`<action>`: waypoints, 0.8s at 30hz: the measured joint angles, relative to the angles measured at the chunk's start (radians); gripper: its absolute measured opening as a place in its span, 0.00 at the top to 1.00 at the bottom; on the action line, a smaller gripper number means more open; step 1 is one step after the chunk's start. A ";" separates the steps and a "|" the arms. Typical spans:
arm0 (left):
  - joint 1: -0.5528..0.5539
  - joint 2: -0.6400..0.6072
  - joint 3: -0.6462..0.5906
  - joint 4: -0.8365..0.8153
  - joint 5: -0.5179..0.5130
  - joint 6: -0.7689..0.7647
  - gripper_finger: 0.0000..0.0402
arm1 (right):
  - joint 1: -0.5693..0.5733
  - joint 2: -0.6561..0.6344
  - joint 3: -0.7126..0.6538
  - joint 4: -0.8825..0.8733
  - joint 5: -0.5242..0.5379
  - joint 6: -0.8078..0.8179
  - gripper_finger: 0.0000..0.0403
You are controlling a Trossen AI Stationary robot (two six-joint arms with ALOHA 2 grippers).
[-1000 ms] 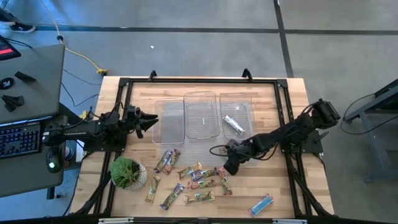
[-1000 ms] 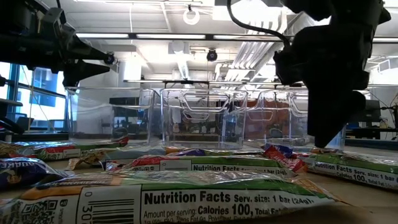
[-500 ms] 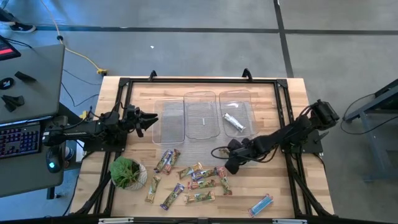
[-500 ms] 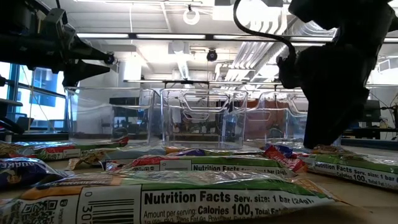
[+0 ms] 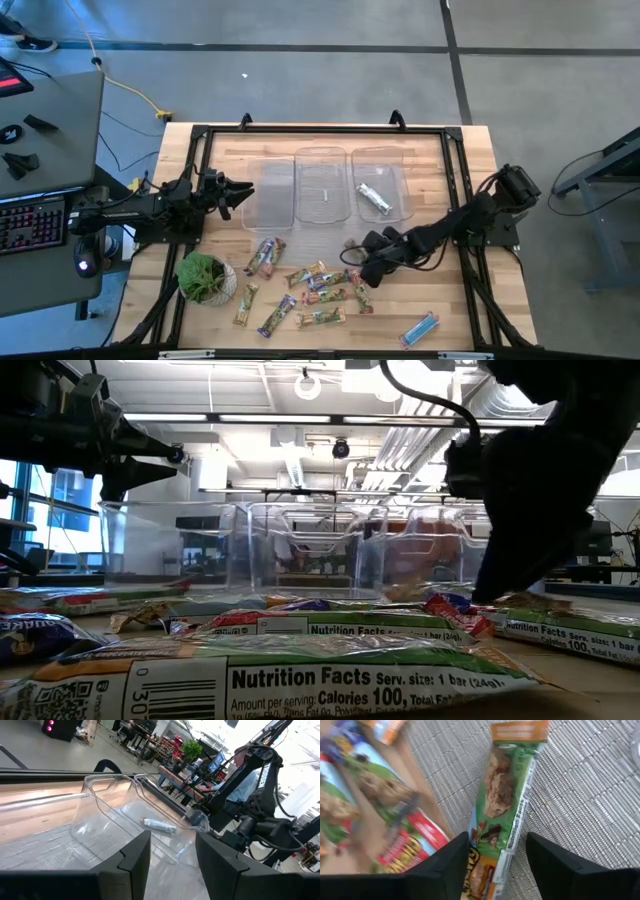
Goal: Pick and place Granola Bars by type
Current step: Put the orange granola bar into the right transparent bin
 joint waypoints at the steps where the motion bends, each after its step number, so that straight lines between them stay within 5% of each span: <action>1: 0.000 0.000 0.000 0.000 0.000 0.000 0.63 | -0.001 0.001 0.000 0.016 -0.004 -0.006 0.56; 14: 0.000 0.000 0.000 -0.001 -0.002 0.000 0.63 | -0.001 -0.005 0.000 0.054 -0.101 -0.022 0.93; 24: 0.000 0.000 0.000 0.000 -0.009 0.000 0.63 | -0.008 -0.140 0.078 -0.171 -0.061 -0.117 0.94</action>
